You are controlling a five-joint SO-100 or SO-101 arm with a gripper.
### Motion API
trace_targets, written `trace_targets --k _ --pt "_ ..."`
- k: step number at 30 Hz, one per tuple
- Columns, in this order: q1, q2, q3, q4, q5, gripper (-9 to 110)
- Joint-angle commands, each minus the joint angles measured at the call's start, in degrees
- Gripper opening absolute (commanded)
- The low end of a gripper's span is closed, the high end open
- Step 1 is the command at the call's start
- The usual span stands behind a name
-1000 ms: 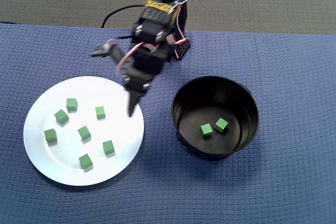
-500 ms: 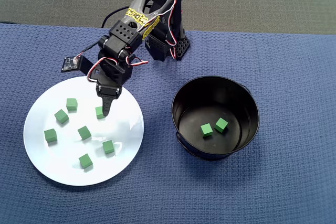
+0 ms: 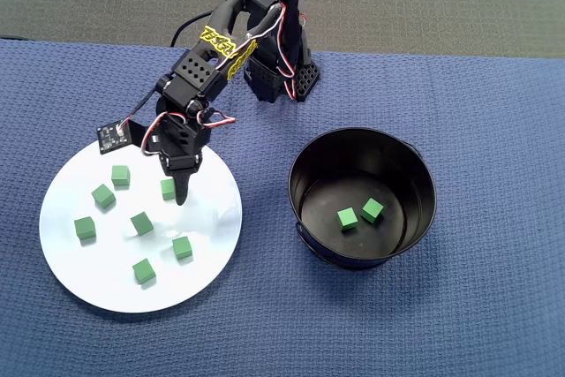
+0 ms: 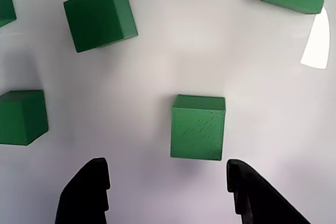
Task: Pick up the green cubes from the white plate and place them in the black recipient
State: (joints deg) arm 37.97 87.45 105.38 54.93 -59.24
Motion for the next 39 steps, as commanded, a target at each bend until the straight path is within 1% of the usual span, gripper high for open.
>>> trace_targets --k 1,8,14,26,30,36,39 --pt "1.6 -0.2 -0.6 -1.8 -5.0 23" --pt "4.0 -1.8 -1.5 -2.2 -8.1 22" --pt "4.3 -4.0 -1.9 -3.7 -8.1 22" --pt "2.6 -7.9 -3.8 -8.8 -3.5 22" --pt "1.1 -7.7 -3.8 -9.1 -1.2 22" --pt "0.0 -7.3 -3.4 -8.9 -0.4 22" --pt "0.0 -7.3 -3.4 -8.9 -0.4 18"
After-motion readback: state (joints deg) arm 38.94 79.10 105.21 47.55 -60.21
